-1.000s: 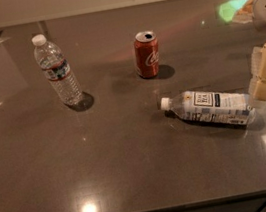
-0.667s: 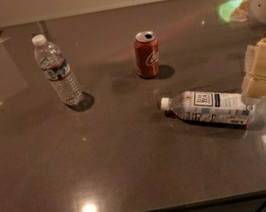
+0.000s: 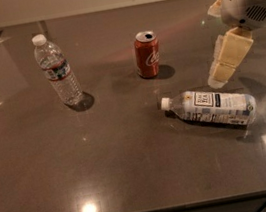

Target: Pick coke can

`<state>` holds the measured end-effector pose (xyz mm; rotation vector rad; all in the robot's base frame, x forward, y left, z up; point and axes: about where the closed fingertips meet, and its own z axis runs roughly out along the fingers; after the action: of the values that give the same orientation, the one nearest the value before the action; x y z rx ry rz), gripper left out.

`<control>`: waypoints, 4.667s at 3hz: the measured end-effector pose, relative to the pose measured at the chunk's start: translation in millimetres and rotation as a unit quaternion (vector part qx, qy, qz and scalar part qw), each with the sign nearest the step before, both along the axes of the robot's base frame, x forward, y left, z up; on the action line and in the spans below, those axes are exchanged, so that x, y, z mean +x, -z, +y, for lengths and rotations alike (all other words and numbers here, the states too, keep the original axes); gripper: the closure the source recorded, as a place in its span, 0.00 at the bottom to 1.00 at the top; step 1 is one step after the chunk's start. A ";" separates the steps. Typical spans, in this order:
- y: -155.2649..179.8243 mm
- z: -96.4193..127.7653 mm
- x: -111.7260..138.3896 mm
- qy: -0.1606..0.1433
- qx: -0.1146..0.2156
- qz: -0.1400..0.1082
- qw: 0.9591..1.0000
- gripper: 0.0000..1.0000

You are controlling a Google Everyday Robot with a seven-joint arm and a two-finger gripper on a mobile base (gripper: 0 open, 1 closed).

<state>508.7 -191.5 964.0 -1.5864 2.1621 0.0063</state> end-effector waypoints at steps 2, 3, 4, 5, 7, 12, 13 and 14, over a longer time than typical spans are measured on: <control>8.1 23.5 74.0 0.009 0.113 -0.043 0.993 0.00; 12.7 34.4 99.1 0.003 0.151 -0.053 0.987 0.00; 23.7 50.2 122.6 -0.008 0.188 -0.046 0.981 0.00; 34.6 67.6 141.5 -0.021 0.219 -0.035 0.975 0.00; 57.2 98.7 164.1 -0.043 0.259 -0.013 0.965 0.00; 59.6 117.9 150.8 -0.060 0.285 -0.010 0.957 0.73; 44.2 111.0 142.2 -0.057 0.258 -0.012 0.964 0.96; 25.5 97.1 135.5 -0.050 0.202 -0.006 0.978 1.00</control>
Offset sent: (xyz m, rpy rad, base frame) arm 0.1068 0.0273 -0.0091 0.3214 -0.1258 -0.0338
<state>644.2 -94.4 938.5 -1.4461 1.9161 0.4376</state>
